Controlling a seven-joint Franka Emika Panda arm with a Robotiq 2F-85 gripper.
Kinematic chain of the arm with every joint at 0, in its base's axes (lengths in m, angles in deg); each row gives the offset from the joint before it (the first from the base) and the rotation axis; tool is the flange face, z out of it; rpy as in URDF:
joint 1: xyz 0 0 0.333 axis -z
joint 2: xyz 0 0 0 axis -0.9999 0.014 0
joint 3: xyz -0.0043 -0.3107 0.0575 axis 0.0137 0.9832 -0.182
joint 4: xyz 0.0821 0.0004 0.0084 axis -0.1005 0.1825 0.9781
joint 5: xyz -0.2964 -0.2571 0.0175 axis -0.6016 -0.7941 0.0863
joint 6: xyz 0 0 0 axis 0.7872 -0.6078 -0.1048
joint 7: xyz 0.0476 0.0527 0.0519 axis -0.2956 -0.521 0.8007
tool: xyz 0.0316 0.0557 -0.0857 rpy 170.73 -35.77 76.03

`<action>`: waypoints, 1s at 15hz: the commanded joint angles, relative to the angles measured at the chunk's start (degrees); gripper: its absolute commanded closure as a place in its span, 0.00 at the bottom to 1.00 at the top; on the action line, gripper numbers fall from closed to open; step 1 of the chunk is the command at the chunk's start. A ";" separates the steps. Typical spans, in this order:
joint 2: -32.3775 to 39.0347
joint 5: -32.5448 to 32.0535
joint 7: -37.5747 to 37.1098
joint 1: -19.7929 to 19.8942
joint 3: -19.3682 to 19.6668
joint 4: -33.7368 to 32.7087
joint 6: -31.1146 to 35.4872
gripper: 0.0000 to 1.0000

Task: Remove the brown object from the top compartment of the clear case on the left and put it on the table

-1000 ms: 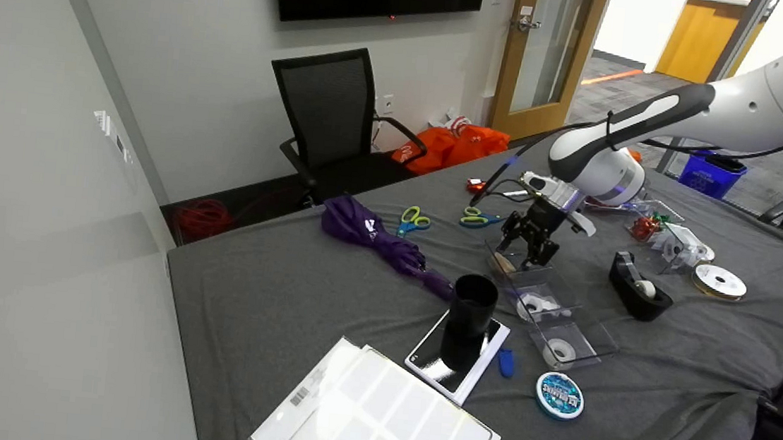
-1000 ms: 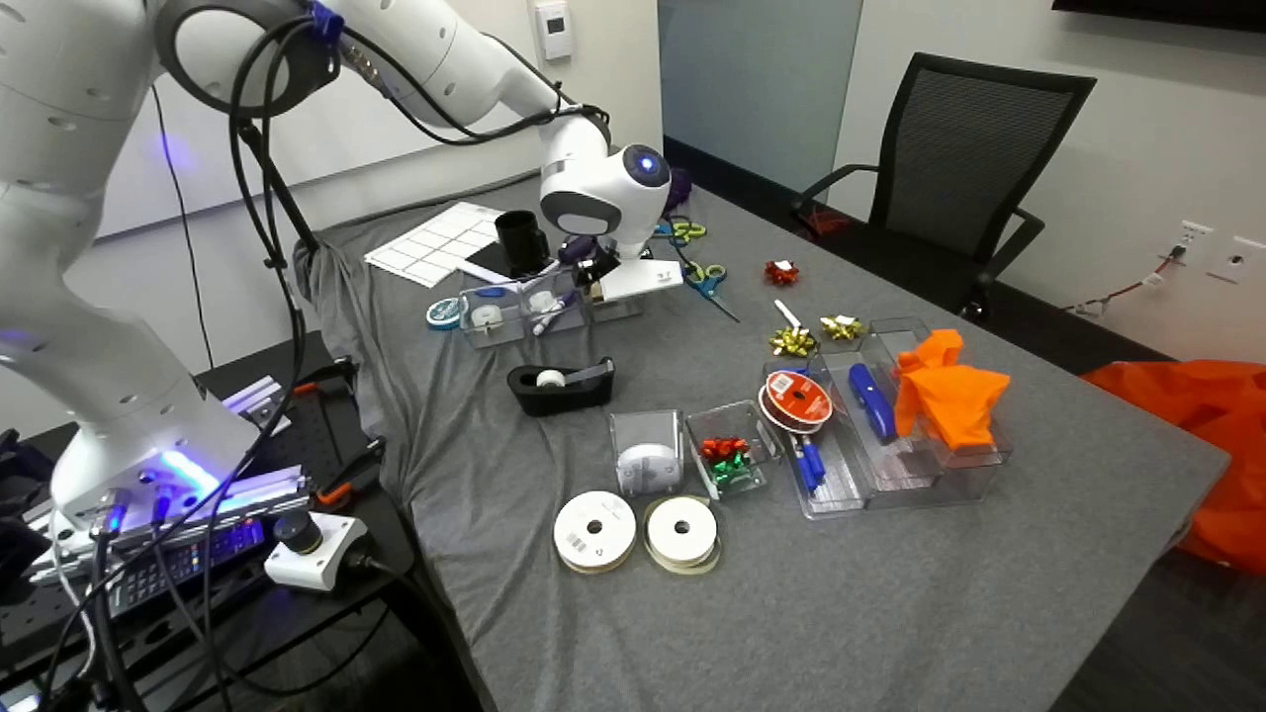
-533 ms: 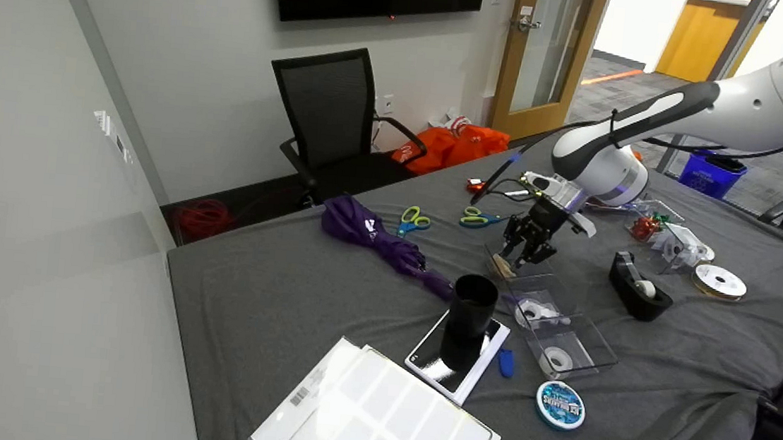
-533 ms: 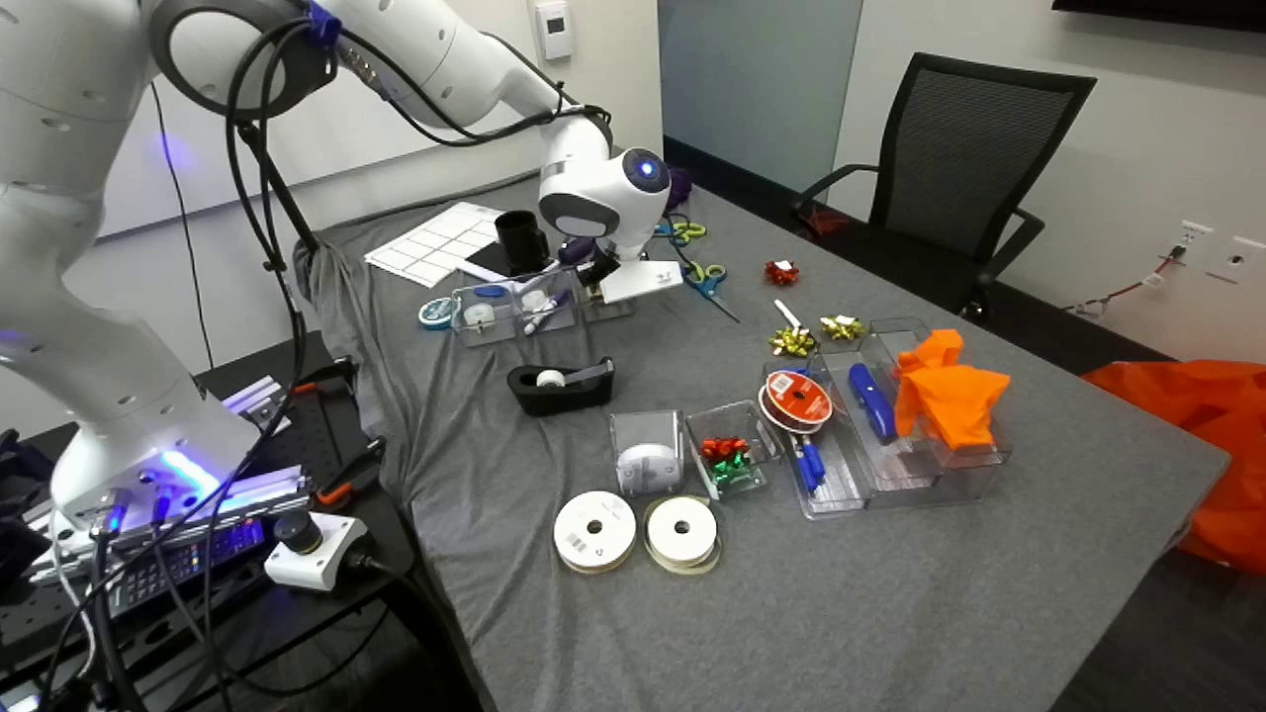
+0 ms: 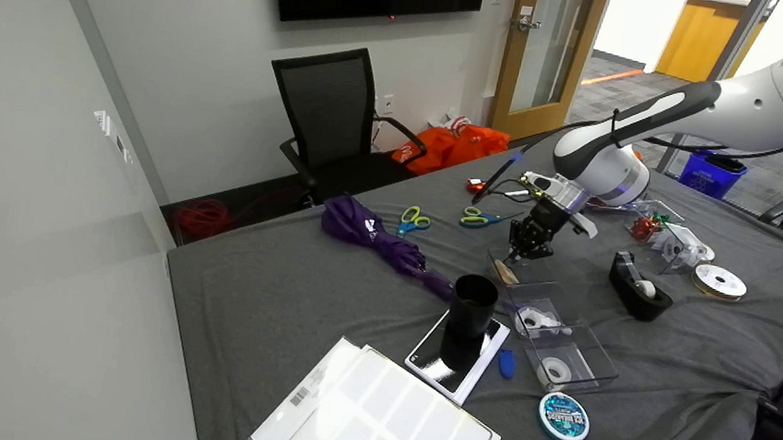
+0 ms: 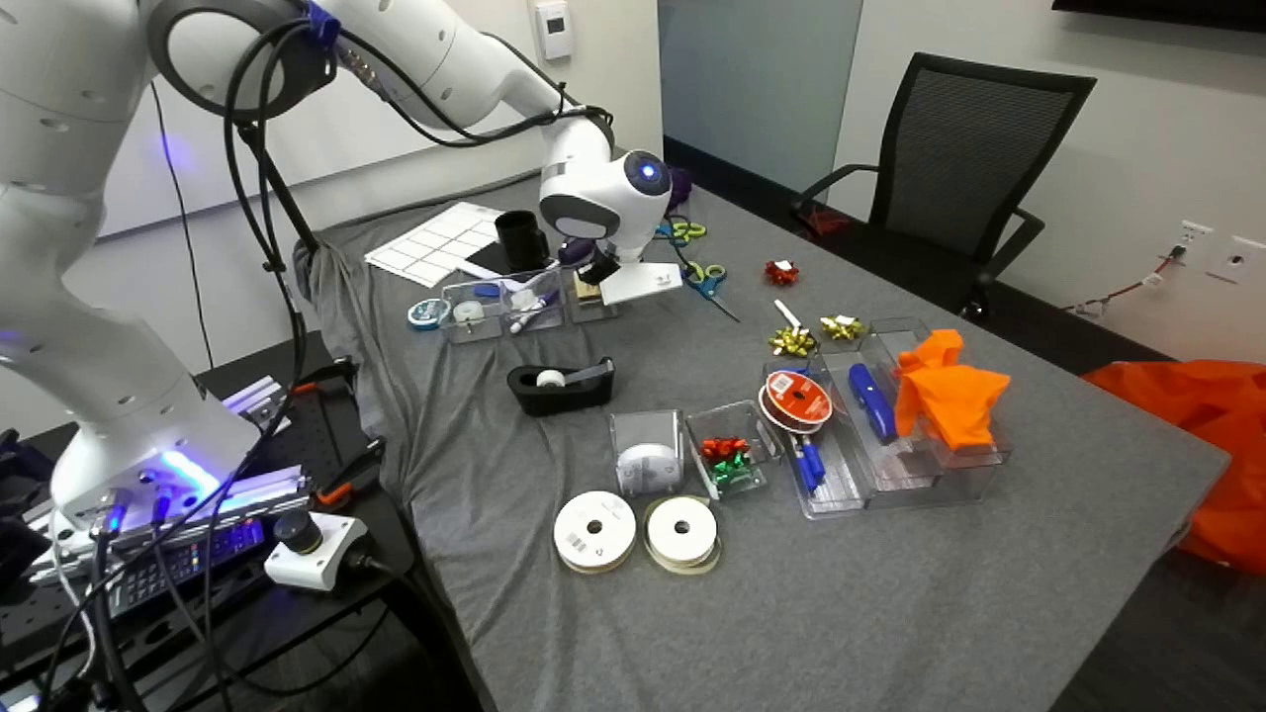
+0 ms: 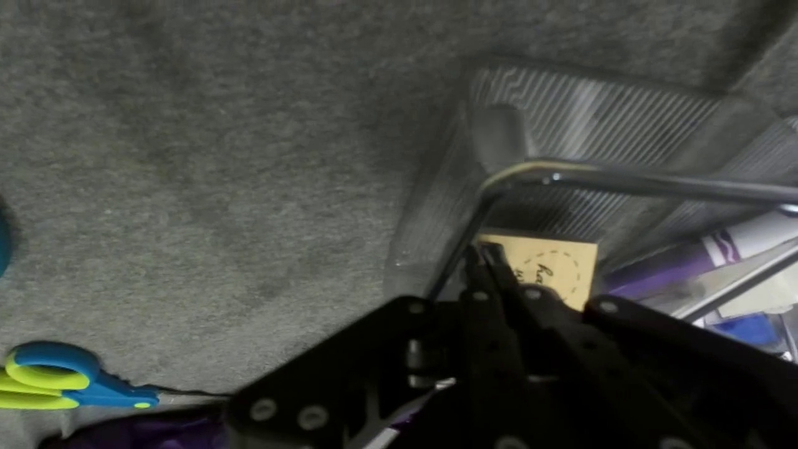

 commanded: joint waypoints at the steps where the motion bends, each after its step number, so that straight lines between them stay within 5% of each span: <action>1: -2.73 1.10 1.51 1.18 -0.15 3.64 -2.24 1.00; 8: -13.64 1.41 1.05 1.38 2.44 11.17 -8.07 1.00; 15: -20.49 5.88 0.97 -2.36 5.89 15.65 -1.92 1.00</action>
